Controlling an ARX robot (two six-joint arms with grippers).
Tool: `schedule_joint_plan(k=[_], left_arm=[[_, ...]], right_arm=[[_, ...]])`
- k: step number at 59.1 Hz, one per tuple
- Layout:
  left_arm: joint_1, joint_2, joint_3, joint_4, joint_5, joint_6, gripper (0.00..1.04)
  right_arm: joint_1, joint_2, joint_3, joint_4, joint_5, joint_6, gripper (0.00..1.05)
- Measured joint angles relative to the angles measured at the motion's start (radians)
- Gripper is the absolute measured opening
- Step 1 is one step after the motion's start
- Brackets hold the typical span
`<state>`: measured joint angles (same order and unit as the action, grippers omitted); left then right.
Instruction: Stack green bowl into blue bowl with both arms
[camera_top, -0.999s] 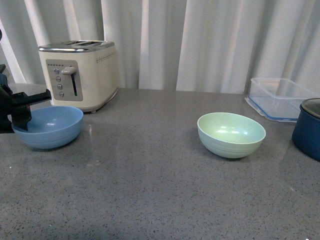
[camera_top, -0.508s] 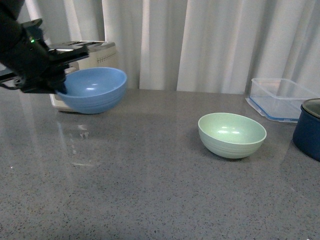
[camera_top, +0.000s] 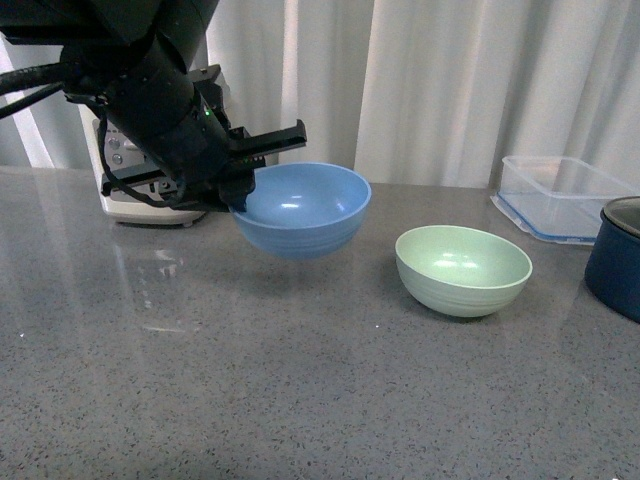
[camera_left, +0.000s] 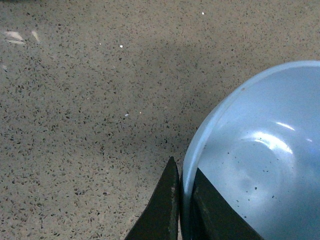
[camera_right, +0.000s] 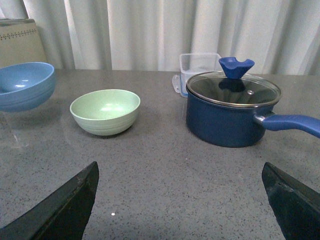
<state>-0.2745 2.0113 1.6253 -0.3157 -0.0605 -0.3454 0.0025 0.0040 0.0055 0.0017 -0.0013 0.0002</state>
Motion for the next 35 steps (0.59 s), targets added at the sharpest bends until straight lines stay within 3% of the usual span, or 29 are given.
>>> schedule_joint_plan(k=[32, 35], left_arm=[[-0.028, 0.098, 0.0, 0.0, -0.027, 0.001, 0.04], [-0.03, 0.098, 0.0, 0.001, -0.028, 0.001, 0.09]], right_arm=[[0.0, 0.0, 0.0, 0.0, 0.0, 0.0, 0.95], [0.0, 0.0, 0.0, 0.0, 0.0, 0.0, 0.95]])
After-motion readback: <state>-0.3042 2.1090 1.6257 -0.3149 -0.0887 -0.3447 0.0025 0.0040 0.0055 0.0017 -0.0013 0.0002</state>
